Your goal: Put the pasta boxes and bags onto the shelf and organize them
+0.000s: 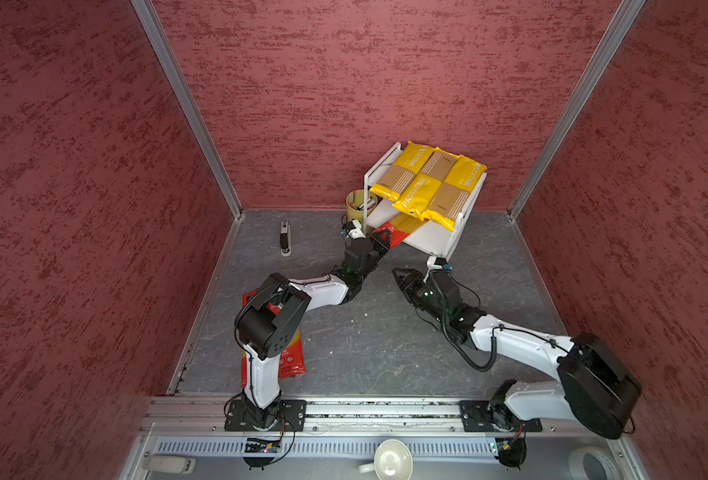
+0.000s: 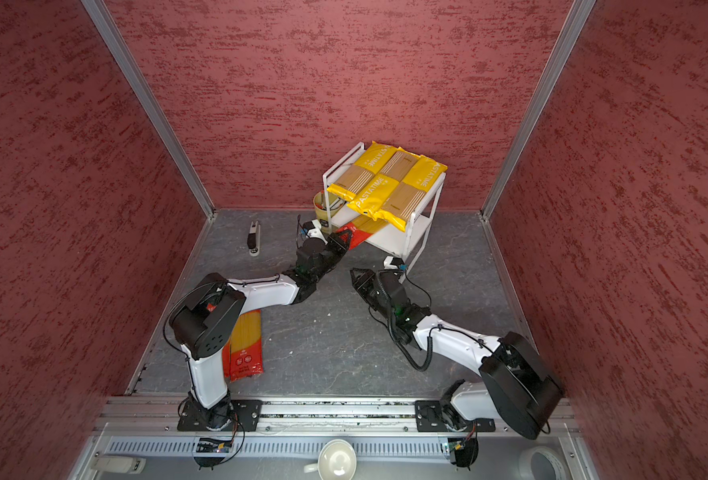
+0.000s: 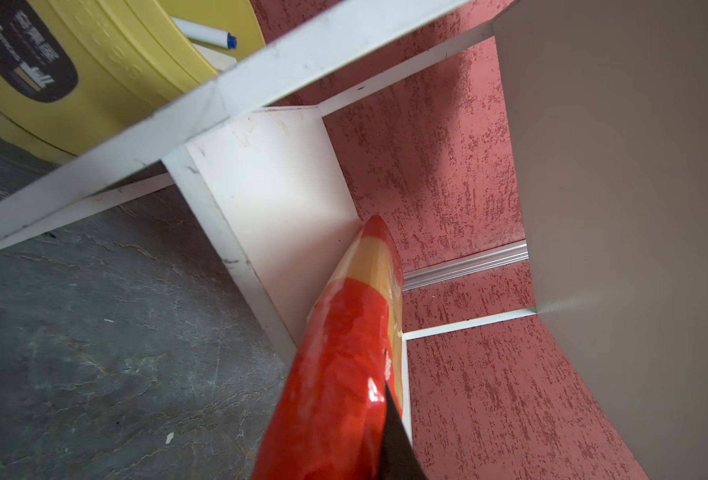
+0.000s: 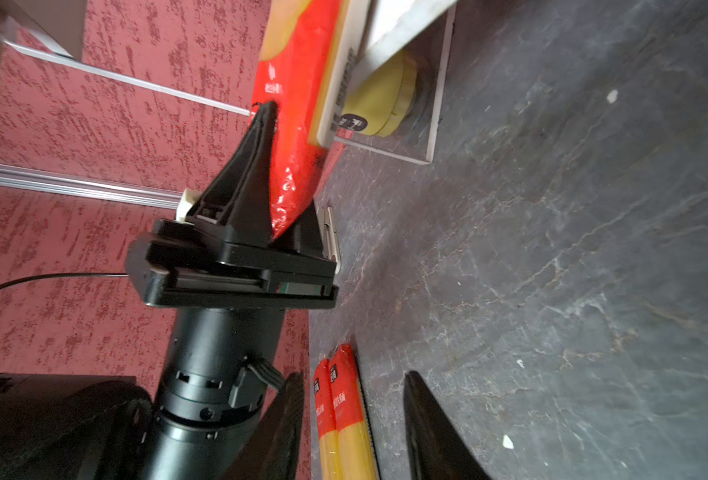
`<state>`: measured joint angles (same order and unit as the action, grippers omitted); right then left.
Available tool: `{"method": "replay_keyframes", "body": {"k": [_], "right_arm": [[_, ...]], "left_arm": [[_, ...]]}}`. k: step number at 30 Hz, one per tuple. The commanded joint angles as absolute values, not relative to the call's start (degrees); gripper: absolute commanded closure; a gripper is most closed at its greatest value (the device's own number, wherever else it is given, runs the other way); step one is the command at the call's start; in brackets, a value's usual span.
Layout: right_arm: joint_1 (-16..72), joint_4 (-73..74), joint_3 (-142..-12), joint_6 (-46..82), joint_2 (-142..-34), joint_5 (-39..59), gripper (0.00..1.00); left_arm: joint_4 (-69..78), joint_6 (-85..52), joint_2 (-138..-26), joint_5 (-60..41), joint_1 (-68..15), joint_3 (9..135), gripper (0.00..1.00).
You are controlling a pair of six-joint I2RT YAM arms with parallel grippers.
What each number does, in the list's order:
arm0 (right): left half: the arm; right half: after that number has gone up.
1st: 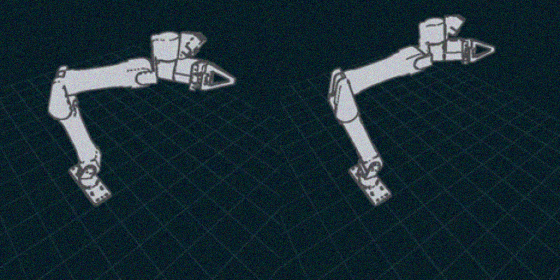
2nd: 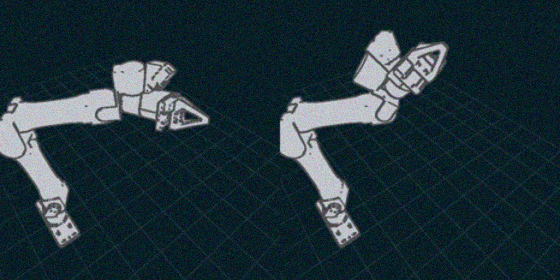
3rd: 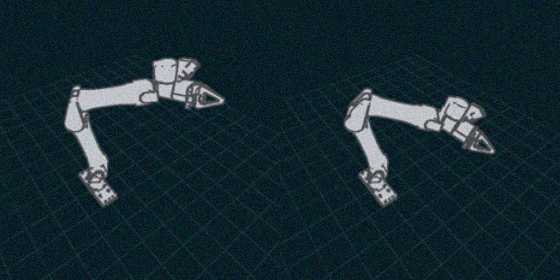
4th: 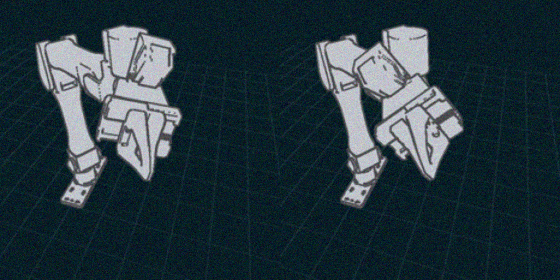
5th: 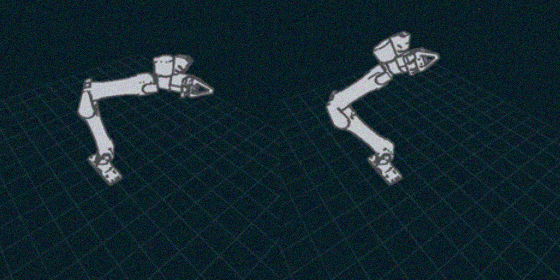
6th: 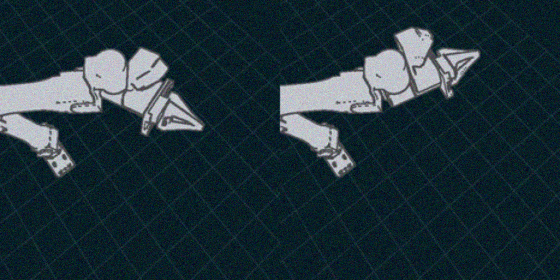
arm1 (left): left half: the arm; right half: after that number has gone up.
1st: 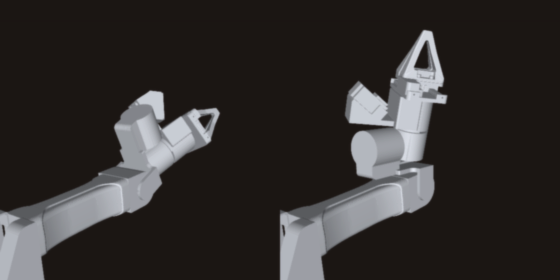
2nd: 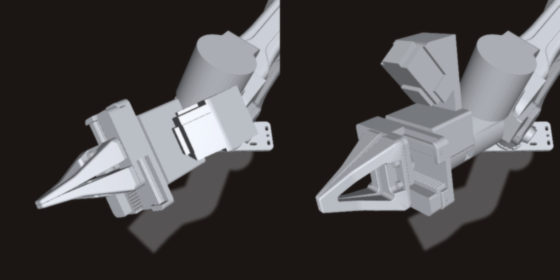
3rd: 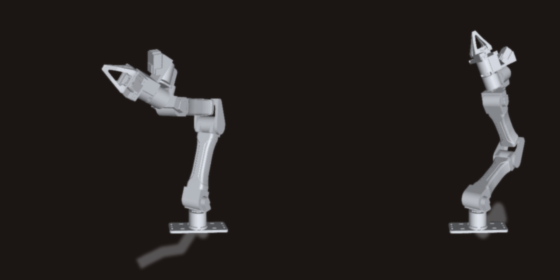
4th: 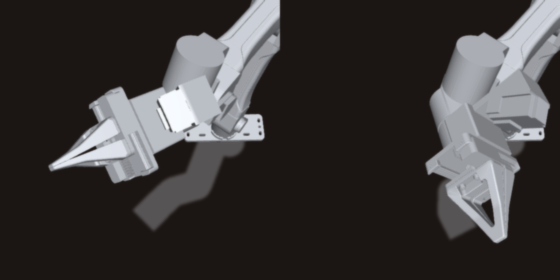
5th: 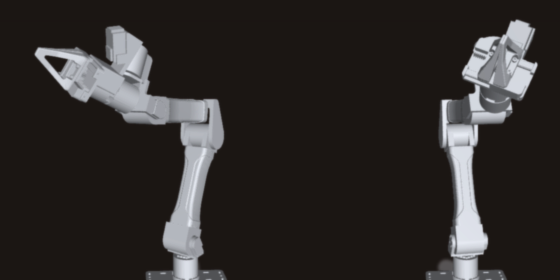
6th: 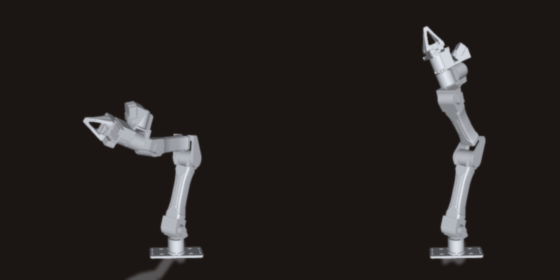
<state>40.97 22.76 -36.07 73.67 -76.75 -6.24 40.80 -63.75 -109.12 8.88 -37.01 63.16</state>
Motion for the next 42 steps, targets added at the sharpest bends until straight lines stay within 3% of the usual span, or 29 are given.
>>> {"method": "replay_keyframes", "body": {"k": [1, 10, 17, 19, 25, 31, 42], "right_arm": [[42.4, 20.5, -36.2, 74.4, -76.4, -7.5, 0.58], [44.5, 18.9, -37.0, 74.9, -76.5, -8.6, 0.58], [44.8, 19.4, -36.8, 75.0, -76.7, -8.5, 0.58], [44.9, 19.7, -36.5, 75.2, -76.7, -8.5, 0.58], [44.9, 20.8, -36.1, 74.9, -77.3, -8.6, 0.58], [45.3, 24.0, -35.0, 76.1, -77.9, -9.4, 0.58], [45.9, 26.9, -33.1, 76.6, -77.8, -10.5, 0.58]], "left_arm": [[41.8, -62.1, -107.0, 13.8, -36.0, 61.6, 1.00], [44.6, -61.8, -106.3, 19.8, -35.3, 59.1, 1.00], [43.3, -61.5, -107.6, 18.5, -35.1, 60.9, 0.98], [43.2, -61.4, -107.8, 17.7, -35.2, 61.2, 0.93], [40.1, -62.2, -106.2, 14.9, -35.2, 61.0, 0.59], [35.3, -62.3, -102.6, 9.2, -34.3, 59.7, 0.36], [31.5, -64.2, -98.7, -0.5, -31.6, 55.8, 0.26]]}}
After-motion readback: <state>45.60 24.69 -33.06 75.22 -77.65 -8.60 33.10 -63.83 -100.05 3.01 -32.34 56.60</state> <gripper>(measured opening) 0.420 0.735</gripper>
